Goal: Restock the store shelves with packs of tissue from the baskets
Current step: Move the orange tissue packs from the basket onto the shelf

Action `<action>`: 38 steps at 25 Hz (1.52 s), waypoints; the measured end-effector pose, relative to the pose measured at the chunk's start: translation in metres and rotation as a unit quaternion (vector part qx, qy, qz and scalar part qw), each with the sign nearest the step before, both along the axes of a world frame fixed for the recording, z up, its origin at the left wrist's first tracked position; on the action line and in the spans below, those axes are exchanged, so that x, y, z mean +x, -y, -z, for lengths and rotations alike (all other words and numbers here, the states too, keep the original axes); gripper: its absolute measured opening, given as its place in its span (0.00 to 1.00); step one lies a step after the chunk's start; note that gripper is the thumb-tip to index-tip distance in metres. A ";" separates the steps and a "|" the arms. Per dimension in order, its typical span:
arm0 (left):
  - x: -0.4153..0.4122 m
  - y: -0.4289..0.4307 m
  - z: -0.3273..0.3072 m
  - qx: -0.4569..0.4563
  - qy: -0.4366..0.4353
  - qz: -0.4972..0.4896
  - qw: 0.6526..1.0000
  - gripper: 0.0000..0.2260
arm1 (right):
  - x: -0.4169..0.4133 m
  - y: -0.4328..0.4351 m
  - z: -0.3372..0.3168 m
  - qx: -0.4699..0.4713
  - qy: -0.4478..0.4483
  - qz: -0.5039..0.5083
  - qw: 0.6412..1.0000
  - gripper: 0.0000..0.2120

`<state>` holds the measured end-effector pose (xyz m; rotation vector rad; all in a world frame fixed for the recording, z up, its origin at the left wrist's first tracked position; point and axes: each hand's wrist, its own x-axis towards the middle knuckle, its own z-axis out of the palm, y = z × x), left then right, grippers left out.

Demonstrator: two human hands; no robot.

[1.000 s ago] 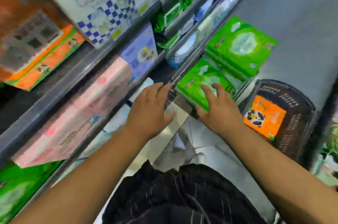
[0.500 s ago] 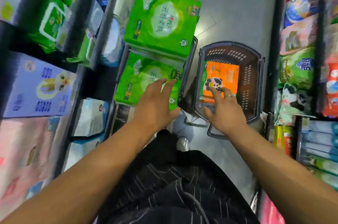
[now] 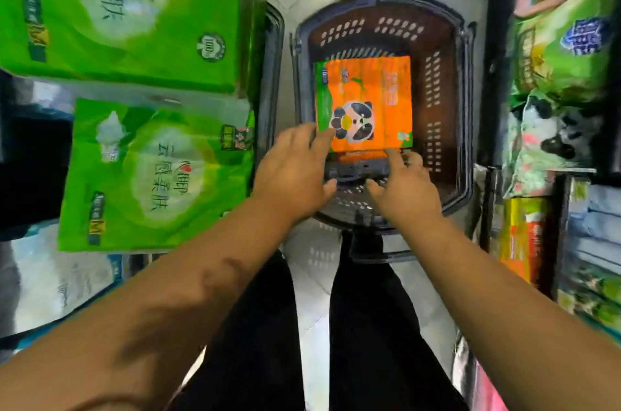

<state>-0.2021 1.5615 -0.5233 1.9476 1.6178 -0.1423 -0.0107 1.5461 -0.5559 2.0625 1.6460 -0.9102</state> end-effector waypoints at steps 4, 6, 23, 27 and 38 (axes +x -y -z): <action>0.054 -0.056 0.113 -0.007 -0.032 0.043 0.999 0.34 | 0.040 -0.026 0.118 -0.030 -0.021 0.060 0.998 0.34; 0.072 -0.089 0.166 -0.003 -0.052 0.065 0.997 0.35 | 0.054 -0.036 0.168 -0.035 -0.033 0.106 0.993 0.34; 0.107 -0.239 0.313 -0.041 -0.155 0.013 0.987 0.54 | 0.019 -0.067 0.299 -0.090 -0.387 0.733 0.552 0.34; 0.108 -0.219 0.279 -0.009 -0.158 -0.014 0.987 0.46 | 0.017 -0.051 0.263 -0.077 -0.391 0.778 0.486 0.30; 0.064 -0.148 0.078 0.008 -0.055 -0.060 0.997 0.48 | 0.001 -0.001 0.056 0.079 -0.361 0.720 0.587 0.36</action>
